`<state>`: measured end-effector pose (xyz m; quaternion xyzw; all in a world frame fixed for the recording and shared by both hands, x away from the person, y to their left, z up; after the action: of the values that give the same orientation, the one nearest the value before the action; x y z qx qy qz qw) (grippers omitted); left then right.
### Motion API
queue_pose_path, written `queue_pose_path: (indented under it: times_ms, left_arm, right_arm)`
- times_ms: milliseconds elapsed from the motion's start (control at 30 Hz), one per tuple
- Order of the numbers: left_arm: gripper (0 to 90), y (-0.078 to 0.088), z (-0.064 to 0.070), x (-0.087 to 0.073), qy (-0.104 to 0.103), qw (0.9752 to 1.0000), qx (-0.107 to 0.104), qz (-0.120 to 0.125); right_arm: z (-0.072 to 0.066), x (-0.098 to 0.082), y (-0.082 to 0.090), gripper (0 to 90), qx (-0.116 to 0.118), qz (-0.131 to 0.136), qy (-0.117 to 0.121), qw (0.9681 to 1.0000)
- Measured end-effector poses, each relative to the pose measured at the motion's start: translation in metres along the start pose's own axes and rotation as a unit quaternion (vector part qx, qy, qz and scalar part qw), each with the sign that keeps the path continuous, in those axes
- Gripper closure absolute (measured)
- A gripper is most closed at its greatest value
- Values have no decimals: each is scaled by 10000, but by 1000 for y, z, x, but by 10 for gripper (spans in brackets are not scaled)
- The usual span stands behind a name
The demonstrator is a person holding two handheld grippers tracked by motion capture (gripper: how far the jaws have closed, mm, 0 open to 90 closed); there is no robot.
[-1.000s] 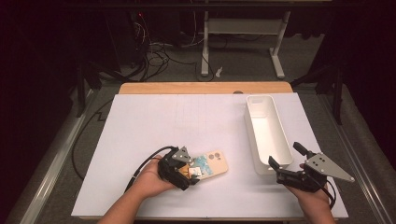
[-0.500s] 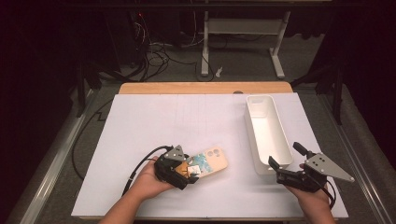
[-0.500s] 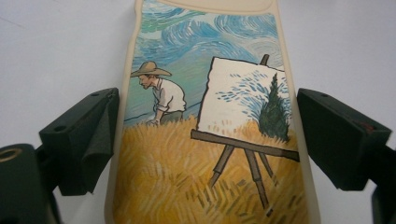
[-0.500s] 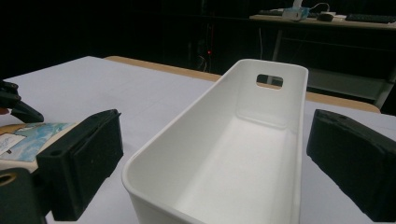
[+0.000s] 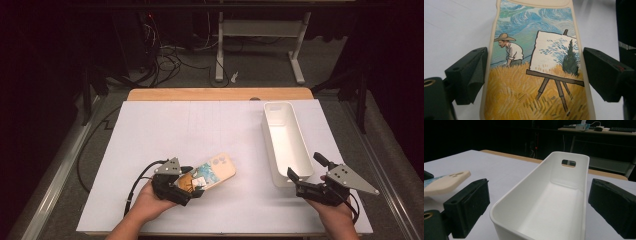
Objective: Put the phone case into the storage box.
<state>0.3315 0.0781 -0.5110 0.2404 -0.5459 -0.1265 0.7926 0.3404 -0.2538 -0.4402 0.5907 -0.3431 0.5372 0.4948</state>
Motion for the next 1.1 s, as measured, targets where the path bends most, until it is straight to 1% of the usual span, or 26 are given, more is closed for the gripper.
queue_pose_path:
  times_ms: [100,133,167,200,367,433,467,500,667,767,833,867,967,1100]
  left_arm:
    - [116,4,3,1,-48,9999,16,103]
    - [115,8,5,2,-90,9997,43,232]
    - [115,9,6,2,-120,9995,57,302]
    - [116,10,7,3,-167,9991,95,368]
    - [116,15,11,7,-241,9969,147,739]
    - [115,16,11,7,-270,9964,176,778]
    - [115,17,11,6,-306,9953,214,889]
    - [116,17,11,6,-312,9949,217,930]
    - [115,24,14,10,-320,9915,120,1256]
    - [116,26,16,11,-375,9902,1,1343]
    - [116,26,17,12,-413,9900,17,1352]
    - [116,27,18,13,-419,9890,-10,1422]
    - [116,30,18,16,-409,9874,-39,1526]
    - [116,31,17,17,-411,9872,-43,1542]
  right_arm:
    - [-1,0,0,42,0,-2,-3,10000]
    - [-1,0,0,42,0,-1,4,10000]
    - [-1,0,0,42,4,0,7,10000]
    - [-1,0,0,42,5,-1,8,10000]
    - [-1,0,0,42,16,4,27,10000]
    - [-1,0,0,42,23,4,24,10000]
    - [-1,0,1,42,24,0,15,10000]
    - [-1,0,1,42,26,-3,11,10000]
    - [-2,1,1,42,66,24,9,10000]
    - [-5,3,1,42,121,52,13,9999]
    - [-8,5,1,42,177,59,35,9998]
    - [-10,6,1,42,222,73,60,9997]
    - [-17,9,1,41,347,75,49,9994]
    - [-31,17,-1,40,542,124,91,9984]
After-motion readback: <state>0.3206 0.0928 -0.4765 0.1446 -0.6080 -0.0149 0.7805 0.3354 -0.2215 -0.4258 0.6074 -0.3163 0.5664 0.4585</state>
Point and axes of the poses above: each handheld gripper's, and its own axes: y roughly backward along the jaws, x roughly out of its top, z roughly to its right, the point moved 9 cm from there along -y, roughly forward along the jaws, and after that the axes turned 11 degrees about -x, right-handed, at the moved point
